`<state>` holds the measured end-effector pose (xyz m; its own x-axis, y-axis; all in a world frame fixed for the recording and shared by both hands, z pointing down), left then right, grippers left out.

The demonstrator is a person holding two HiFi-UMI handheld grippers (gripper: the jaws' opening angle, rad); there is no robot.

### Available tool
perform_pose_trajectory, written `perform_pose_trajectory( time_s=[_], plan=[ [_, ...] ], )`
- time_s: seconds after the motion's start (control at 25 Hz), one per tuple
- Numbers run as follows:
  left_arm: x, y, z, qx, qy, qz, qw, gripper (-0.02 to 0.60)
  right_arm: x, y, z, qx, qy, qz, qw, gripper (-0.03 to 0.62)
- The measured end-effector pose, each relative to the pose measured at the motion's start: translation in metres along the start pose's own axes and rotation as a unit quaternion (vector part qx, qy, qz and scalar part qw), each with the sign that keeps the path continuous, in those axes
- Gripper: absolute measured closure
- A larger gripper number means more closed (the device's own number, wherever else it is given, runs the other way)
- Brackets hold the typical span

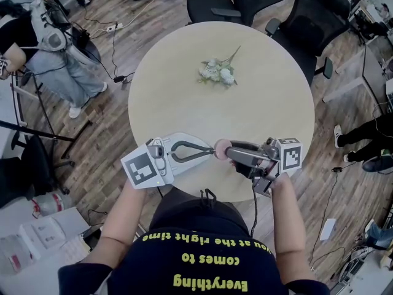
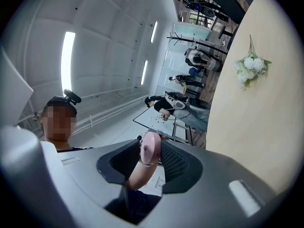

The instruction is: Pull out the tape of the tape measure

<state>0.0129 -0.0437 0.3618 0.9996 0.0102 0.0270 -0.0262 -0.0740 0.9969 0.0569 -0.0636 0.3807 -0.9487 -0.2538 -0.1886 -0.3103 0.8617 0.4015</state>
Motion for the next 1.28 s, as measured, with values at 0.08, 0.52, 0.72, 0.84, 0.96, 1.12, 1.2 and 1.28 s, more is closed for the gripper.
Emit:
perform_pose_trajectory(
  time_s=[0.08, 0.52, 0.72, 0.84, 0.96, 1.12, 1.2, 1.28],
  plan=[
    [0.001, -0.001, -0.001, 0.0, 0.0, -0.002, 1.0, 0.574, 0.0, 0.001, -0.001, 0.002, 0.002, 0.003, 1.0, 0.444],
    [-0.004, 0.006, 0.0, 0.005, -0.014, 0.013, 0.9998, 0.574, 0.0, 0.004, -0.004, 0.003, 0.025, 0.003, 1.0, 0.488],
    [-0.003, 0.009, 0.001, -0.001, -0.018, 0.013, 0.9998, 0.574, -0.001, 0.007, -0.008, 0.01, 0.036, 0.011, 0.999, 0.478],
    [-0.003, 0.009, 0.001, 0.002, -0.017, 0.014, 0.9998, 0.574, -0.001, 0.007, -0.009, 0.012, 0.041, 0.01, 0.999, 0.48],
    [-0.003, 0.01, 0.0, -0.001, -0.016, 0.018, 0.9997, 0.574, 0.0, 0.007, -0.009, 0.015, 0.045, 0.013, 0.999, 0.476],
    [-0.003, 0.015, 0.001, -0.002, -0.021, 0.028, 0.9994, 0.574, 0.0, 0.007, -0.012, 0.006, 0.062, 0.012, 0.998, 0.481],
    [-0.004, 0.02, 0.001, 0.002, -0.025, 0.042, 0.9988, 0.574, 0.0, 0.008, -0.014, -0.004, 0.074, 0.014, 0.997, 0.491],
    [-0.005, 0.025, 0.001, 0.006, -0.029, 0.053, 0.9982, 0.574, 0.0, 0.009, -0.015, -0.011, 0.083, 0.016, 0.996, 0.498]
  ],
)
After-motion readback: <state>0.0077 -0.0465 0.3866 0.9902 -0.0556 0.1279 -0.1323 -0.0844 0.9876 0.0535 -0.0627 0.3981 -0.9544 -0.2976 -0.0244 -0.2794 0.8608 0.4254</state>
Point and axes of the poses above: the fingertips, and each gripper's own axes: x forward along the fingers, z to its left, y out of its underside, the point moved 1 cm from there along -x, backward along the fingers, and after that the axes turned 5 degrees about -z, right-handed, at the moved point
